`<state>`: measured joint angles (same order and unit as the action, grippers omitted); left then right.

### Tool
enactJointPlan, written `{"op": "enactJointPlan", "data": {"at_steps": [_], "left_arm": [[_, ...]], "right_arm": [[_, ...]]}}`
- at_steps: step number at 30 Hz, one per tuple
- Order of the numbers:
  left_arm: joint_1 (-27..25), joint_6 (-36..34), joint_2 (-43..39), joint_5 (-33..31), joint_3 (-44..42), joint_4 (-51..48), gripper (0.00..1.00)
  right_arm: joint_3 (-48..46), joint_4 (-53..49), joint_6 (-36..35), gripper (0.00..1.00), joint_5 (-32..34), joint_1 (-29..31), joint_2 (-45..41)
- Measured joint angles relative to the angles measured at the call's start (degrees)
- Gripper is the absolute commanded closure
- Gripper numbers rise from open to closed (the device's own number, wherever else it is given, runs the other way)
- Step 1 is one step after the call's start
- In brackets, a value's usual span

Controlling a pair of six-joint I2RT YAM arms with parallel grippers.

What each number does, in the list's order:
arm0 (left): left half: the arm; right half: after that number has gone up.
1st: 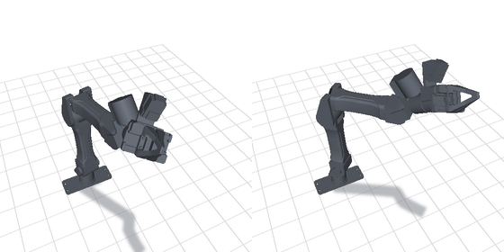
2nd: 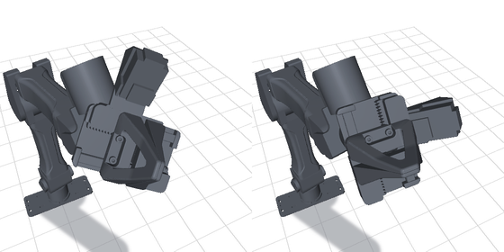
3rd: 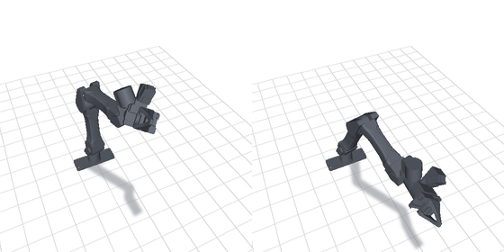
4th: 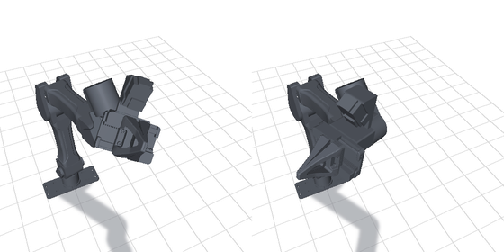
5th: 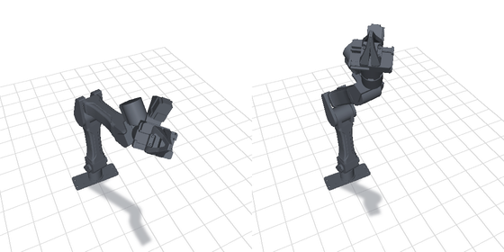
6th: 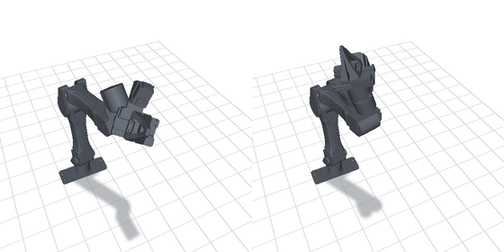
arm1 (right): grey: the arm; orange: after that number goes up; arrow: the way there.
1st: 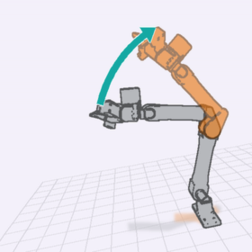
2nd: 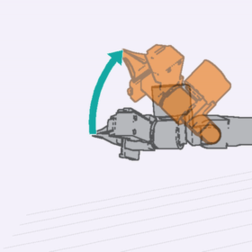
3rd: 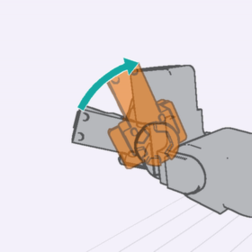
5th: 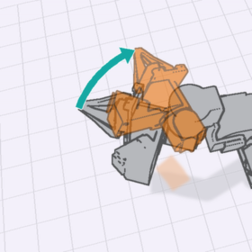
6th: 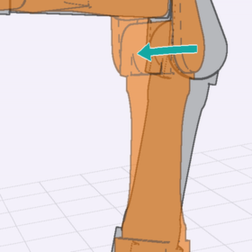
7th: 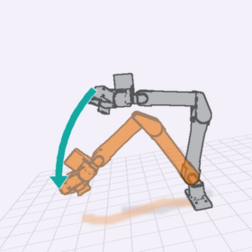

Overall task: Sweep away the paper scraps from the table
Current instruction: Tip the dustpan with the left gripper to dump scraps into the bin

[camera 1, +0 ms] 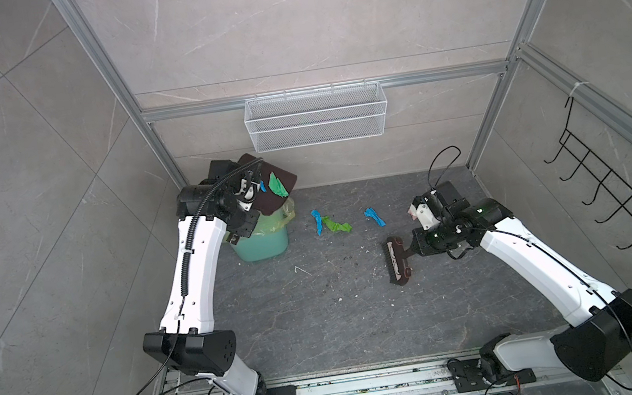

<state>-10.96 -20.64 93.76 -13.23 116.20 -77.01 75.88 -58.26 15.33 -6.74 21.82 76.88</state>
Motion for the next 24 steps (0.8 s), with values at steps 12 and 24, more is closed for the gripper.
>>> {"op": "enactJointPlan", "data": {"at_steps": [12,24], "left_arm": [[7.3,-0.9,2.2,-2.2,0.9,0.2,1.0],[7.5,-7.7,4.1,-11.8,3.6,1.7,1.0]], "right_arm": [[-0.6,0.8,-0.2,1.0,-1.2,0.0,0.0],[-1.9,1.7,-0.2,1.0,-2.2,0.0,-0.2]]}}
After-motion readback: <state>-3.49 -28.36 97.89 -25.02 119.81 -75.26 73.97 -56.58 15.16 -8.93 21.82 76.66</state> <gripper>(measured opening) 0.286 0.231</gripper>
